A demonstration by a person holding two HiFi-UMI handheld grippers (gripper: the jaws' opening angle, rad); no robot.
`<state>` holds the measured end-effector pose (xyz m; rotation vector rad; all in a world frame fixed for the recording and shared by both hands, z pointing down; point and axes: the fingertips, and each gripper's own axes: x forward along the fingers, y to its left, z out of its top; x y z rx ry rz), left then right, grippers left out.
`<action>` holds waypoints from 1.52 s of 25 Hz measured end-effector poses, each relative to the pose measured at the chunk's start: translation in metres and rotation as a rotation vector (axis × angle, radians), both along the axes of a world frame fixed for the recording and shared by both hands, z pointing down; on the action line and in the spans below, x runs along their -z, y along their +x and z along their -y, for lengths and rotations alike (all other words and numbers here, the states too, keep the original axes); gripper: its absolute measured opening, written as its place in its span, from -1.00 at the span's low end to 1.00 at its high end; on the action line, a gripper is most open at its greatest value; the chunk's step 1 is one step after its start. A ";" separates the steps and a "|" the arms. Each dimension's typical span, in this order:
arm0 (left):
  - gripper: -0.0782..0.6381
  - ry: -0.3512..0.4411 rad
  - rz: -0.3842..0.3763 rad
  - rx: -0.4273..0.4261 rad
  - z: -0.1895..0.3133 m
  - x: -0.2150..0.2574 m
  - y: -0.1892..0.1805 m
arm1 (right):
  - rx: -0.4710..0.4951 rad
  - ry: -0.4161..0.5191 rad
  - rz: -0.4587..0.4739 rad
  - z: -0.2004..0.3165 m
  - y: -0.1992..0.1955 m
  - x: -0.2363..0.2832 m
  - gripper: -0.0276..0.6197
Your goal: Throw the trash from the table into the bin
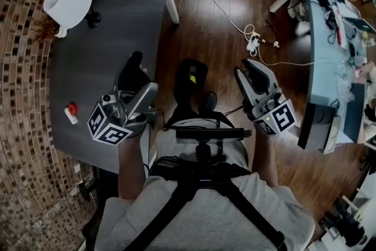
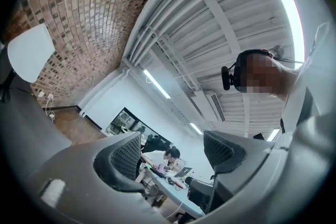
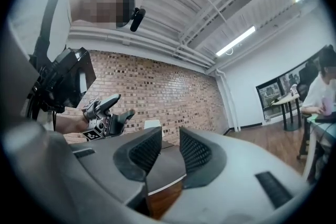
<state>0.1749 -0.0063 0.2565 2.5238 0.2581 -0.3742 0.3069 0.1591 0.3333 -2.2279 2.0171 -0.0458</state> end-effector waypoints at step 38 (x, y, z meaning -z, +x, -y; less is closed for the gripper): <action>0.27 0.016 -0.023 0.658 0.040 0.003 -0.314 | 0.675 -0.023 -0.076 0.138 -0.251 0.012 -0.60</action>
